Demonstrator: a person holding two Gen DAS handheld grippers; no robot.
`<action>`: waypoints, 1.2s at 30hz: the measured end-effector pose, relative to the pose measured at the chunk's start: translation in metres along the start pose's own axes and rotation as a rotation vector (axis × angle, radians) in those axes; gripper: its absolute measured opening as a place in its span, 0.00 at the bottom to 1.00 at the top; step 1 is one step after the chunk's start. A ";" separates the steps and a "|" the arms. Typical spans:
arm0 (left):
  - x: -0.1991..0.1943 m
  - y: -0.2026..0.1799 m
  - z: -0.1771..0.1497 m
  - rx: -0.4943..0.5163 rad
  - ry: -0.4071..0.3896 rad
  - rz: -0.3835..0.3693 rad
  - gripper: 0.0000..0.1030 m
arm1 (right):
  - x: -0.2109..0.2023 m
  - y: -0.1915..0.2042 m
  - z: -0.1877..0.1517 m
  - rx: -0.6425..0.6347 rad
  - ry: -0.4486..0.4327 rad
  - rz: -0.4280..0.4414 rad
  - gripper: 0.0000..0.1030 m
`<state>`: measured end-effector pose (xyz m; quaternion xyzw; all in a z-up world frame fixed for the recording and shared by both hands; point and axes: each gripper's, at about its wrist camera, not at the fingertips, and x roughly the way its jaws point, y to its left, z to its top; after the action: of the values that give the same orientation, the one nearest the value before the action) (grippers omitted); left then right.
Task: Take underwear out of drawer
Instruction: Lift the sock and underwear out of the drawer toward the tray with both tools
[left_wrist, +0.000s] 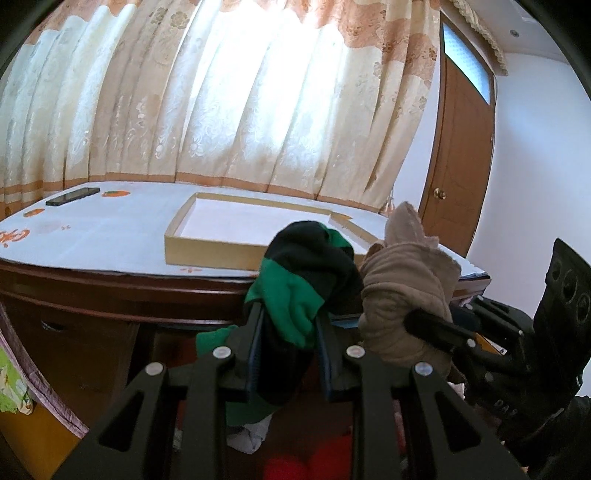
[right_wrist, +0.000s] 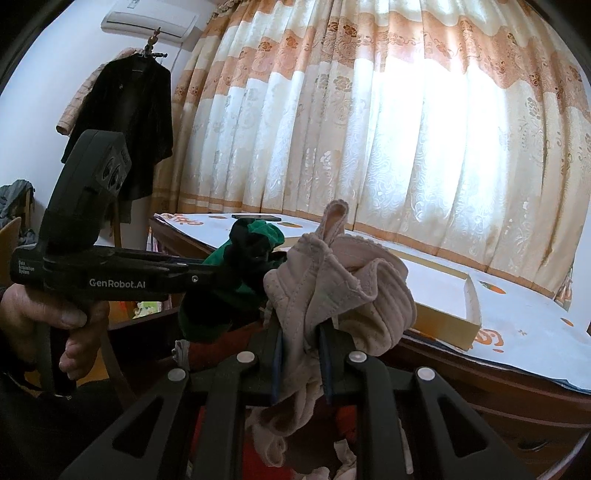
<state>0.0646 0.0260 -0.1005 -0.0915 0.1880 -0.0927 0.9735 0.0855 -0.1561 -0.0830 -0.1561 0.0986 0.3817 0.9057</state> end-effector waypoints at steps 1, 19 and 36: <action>0.000 -0.001 0.002 0.002 -0.002 -0.001 0.23 | 0.000 -0.001 0.000 -0.001 0.000 -0.001 0.18; 0.008 -0.014 0.029 0.036 -0.020 -0.027 0.23 | -0.007 -0.013 0.015 0.027 -0.003 -0.011 0.18; 0.030 -0.030 0.064 0.052 0.004 -0.091 0.23 | -0.003 -0.045 0.037 0.059 0.036 -0.026 0.18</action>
<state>0.1121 -0.0003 -0.0463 -0.0742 0.1831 -0.1419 0.9700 0.1182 -0.1740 -0.0384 -0.1374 0.1239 0.3639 0.9129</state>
